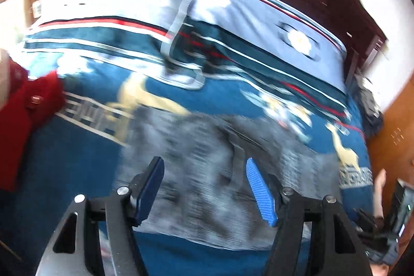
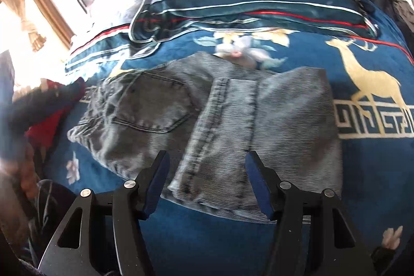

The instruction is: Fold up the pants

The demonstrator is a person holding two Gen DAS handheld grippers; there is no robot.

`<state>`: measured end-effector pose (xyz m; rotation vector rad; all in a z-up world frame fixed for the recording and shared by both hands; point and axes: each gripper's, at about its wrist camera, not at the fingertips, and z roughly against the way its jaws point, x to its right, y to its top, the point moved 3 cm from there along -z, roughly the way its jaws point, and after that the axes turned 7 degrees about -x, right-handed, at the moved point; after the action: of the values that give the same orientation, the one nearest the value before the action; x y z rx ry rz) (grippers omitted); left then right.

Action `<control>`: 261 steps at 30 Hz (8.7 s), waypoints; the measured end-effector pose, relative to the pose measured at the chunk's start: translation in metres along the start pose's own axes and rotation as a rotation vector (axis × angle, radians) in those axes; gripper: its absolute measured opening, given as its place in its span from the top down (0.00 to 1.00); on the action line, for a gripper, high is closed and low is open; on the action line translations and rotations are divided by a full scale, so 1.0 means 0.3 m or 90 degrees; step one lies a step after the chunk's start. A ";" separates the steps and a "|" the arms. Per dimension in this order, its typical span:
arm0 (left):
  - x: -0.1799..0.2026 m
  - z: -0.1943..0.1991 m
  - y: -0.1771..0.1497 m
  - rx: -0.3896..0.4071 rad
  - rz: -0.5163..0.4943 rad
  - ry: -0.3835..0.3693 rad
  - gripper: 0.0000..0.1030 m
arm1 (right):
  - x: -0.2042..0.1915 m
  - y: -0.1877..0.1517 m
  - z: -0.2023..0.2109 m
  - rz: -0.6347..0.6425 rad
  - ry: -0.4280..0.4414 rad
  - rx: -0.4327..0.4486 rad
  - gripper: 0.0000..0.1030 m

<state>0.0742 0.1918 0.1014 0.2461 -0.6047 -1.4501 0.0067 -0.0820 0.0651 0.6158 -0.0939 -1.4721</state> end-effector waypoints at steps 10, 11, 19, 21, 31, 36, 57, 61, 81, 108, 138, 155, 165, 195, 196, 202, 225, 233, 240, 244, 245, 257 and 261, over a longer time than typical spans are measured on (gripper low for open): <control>-0.249 -0.059 0.032 -0.071 0.081 0.005 0.08 | -0.168 0.011 -0.021 0.071 0.021 0.003 0.21; -0.255 -0.070 0.028 -0.079 0.083 -0.004 0.08 | -0.192 0.010 -0.026 0.086 0.021 0.001 0.19; -0.269 -0.189 0.011 -0.137 0.106 -0.032 0.03 | -0.399 -0.029 -0.101 0.252 -0.005 -0.028 0.10; -0.274 -0.212 0.015 -0.144 0.112 -0.030 0.03 | -0.441 -0.041 -0.123 0.284 -0.007 -0.036 0.10; -0.322 -0.310 0.032 -0.169 0.109 -0.015 0.03 | -0.569 -0.019 -0.191 0.328 0.023 -0.055 0.10; -0.329 -0.352 0.031 -0.186 0.094 -0.019 0.03 | -0.600 -0.015 -0.240 0.333 0.034 -0.076 0.10; -0.315 -0.400 0.056 -0.205 0.021 -0.031 0.05 | -0.640 -0.008 -0.488 0.439 -0.115 -0.065 0.26; -0.320 -0.390 0.055 -0.208 0.030 -0.038 0.05 | -0.606 0.011 -0.465 0.406 -0.122 -0.045 0.52; -0.248 -0.347 0.036 -0.204 0.136 -0.127 0.62 | -0.520 0.055 -0.385 0.284 -0.005 -0.035 0.71; 0.022 -0.103 0.114 -0.085 -0.016 -0.083 0.84 | -0.456 0.040 -0.206 0.225 0.034 0.020 0.78; 0.668 -0.112 -0.034 -0.134 -0.191 -0.134 0.86 | 0.003 -0.066 0.013 -0.010 0.092 0.069 0.81; 0.955 -0.244 -0.112 -0.234 -0.148 -0.269 0.56 | 0.392 -0.193 0.128 -0.213 0.050 0.059 0.44; 0.643 -0.038 -0.147 -0.141 -0.282 -0.150 0.46 | 0.377 -0.157 0.255 -0.188 0.140 0.128 0.44; 0.694 -0.201 -0.401 -0.152 -0.394 -0.061 0.40 | 0.439 -0.071 -0.013 -0.156 0.007 0.009 0.87; 0.690 -0.203 -0.399 -0.152 -0.389 -0.066 0.39 | 0.440 -0.070 0.014 -0.152 0.012 0.025 0.86; 0.665 -0.210 -0.402 -0.134 -0.378 -0.089 0.39 | 0.494 -0.070 0.105 -0.158 0.033 0.086 0.42; 0.601 -0.181 -0.385 -0.141 -0.367 -0.135 0.53 | 0.430 -0.082 0.060 -0.070 0.117 -0.009 0.88; 0.613 -0.210 -0.416 -0.129 -0.383 -0.134 0.52 | 0.517 -0.154 -0.057 -0.137 0.086 -0.035 0.93; 0.611 -0.196 -0.419 -0.119 -0.387 -0.132 0.51 | 0.482 -0.172 -0.045 -0.097 0.042 -0.010 0.93; 0.609 -0.186 -0.417 -0.114 -0.381 -0.138 0.51 | 0.471 -0.174 -0.048 -0.080 0.016 -0.009 0.93; 0.609 -0.183 -0.416 -0.111 -0.381 -0.139 0.51 | 0.466 -0.169 -0.047 -0.078 0.012 -0.010 0.93; 0.568 -0.098 -0.372 -0.053 -0.326 -0.163 0.51 | 0.424 -0.141 -0.042 -0.078 -0.031 -0.046 0.85; 0.528 -0.137 -0.346 -0.074 -0.275 -0.151 0.49 | 0.419 -0.132 -0.064 -0.070 -0.046 -0.062 0.85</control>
<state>0.0081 0.0163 0.0520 0.1149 -0.6829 -1.9435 -0.0050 -0.1932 -0.0071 0.4943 -0.0449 -1.5962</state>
